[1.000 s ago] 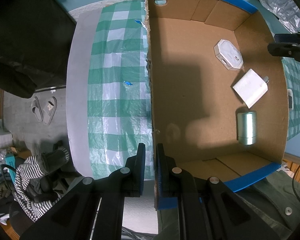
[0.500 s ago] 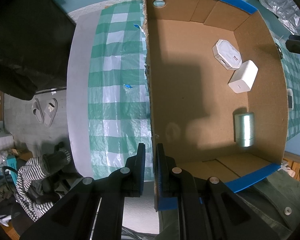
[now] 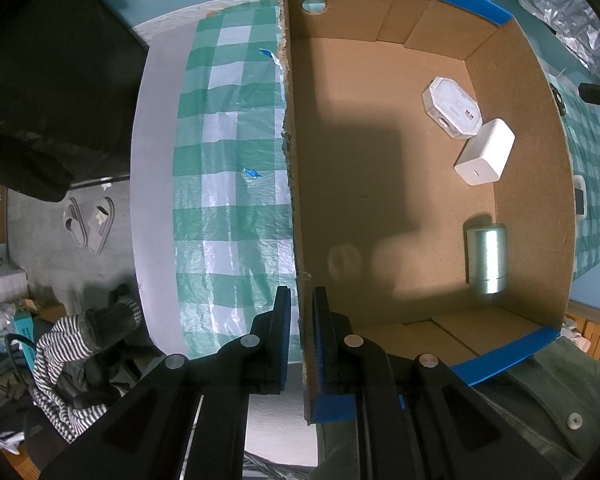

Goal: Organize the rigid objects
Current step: 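Move the right gripper back to the cloth and grasp the white plug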

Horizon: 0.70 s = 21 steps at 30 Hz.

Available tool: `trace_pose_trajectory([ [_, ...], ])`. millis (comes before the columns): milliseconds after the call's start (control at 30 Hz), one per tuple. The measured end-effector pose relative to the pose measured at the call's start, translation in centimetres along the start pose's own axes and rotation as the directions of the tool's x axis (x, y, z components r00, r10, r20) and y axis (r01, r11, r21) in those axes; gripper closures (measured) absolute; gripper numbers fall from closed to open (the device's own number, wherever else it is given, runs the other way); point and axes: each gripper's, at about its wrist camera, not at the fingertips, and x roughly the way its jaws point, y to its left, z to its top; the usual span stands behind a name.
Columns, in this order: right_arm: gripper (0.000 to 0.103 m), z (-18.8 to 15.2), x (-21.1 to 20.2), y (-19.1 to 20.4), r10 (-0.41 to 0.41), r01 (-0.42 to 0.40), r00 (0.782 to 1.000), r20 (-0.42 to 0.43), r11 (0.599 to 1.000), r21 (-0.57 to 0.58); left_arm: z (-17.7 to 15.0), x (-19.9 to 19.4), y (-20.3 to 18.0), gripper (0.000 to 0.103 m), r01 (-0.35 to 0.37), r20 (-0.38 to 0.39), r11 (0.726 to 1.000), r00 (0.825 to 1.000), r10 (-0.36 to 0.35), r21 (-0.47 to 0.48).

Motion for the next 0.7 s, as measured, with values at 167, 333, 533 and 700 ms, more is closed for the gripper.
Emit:
trace_pose_trajectory([
  [167, 0.042, 0.2, 1.7, -3.9, -0.02, 0.022, 0.999, -0.029, 0.995, 0.098, 0.0, 0.1, 0.0, 0.092, 0.005, -0.004, 1.0, 1.0, -0.005, -0.007],
  [333, 0.042, 0.4, 3.8, -7.7, 0.018, -0.002, 0.998, -0.068, 0.976, 0.219, -0.1, 0.2, 0.3, 0.092, 0.004, -0.009, 1.0, 1.0, -0.004, -0.011],
  [533, 0.042, 0.9, 6.2, -10.7, 0.074, -0.037, 0.992, -0.099, 0.944, 0.327, -0.1, 0.3, 0.4, 0.092, 0.001, -0.013, 1.0, 1.0, -0.001, -0.013],
  [700, 0.042, 1.3, 8.4, -11.8, 0.061, -0.013, 0.989, -0.132, 0.94, 0.341, -0.2, 0.3, 0.5, 0.092, 0.003, -0.012, 1.0, 1.0, -0.003, -0.021],
])
